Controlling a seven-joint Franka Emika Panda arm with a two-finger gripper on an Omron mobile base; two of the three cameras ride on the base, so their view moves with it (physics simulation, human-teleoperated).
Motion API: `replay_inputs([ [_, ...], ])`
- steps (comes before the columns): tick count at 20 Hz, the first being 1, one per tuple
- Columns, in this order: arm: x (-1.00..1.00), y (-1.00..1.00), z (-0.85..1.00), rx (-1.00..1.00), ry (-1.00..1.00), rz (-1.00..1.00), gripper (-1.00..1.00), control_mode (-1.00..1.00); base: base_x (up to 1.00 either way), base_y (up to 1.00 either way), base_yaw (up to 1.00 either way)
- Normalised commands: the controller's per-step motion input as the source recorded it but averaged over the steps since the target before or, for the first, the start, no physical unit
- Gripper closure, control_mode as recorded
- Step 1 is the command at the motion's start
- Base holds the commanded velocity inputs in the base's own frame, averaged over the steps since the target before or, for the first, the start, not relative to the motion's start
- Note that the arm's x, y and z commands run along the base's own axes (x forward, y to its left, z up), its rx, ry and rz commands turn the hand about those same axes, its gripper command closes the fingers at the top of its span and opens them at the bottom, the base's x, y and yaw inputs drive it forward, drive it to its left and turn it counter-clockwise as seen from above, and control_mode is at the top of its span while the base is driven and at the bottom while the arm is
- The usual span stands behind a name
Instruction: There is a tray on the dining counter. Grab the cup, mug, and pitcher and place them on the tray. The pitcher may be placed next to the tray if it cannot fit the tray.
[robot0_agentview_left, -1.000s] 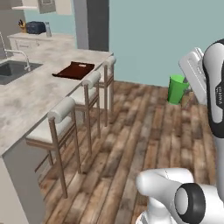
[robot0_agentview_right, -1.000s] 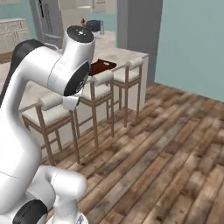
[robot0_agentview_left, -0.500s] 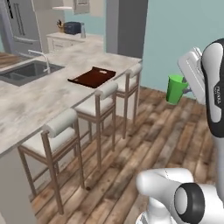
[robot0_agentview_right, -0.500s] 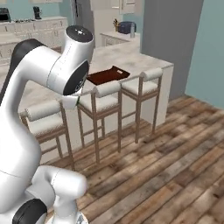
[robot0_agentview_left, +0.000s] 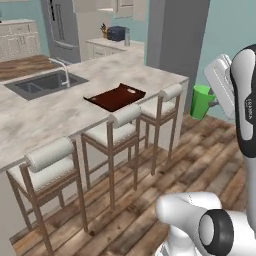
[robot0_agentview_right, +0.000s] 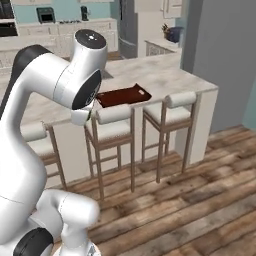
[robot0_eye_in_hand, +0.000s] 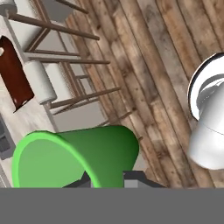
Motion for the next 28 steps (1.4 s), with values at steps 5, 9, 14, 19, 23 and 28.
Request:
replay_inputs([
  [5, 0.0, 0.0, 0.0, 0.0, 0.0, 0.0, 1.0, 1.0, 0.68, -0.91, 0.41],
  [9, 0.0, 0.0, 0.0, 0.0, 0.0, 0.0, 1.0, 1.0, 0.67, -0.87, 0.41],
  [14, 0.0, 0.0, 0.0, 0.0, 0.0, 0.0, 1.0, 1.0, 0.65, -0.81, 0.4],
  [19, 0.0, 0.0, 0.0, 0.0, 0.0, 0.0, 1.0, 1.0, 0.64, -0.65, 0.36],
  [23, 0.0, 0.0, 0.0, 0.0, 0.0, 0.0, 1.0, 1.0, 0.64, -0.5, 0.31],
  [28, 0.0, 0.0, 0.0, 0.0, 0.0, 0.0, 1.0, 1.0, 0.47, -0.13, 0.15],
])
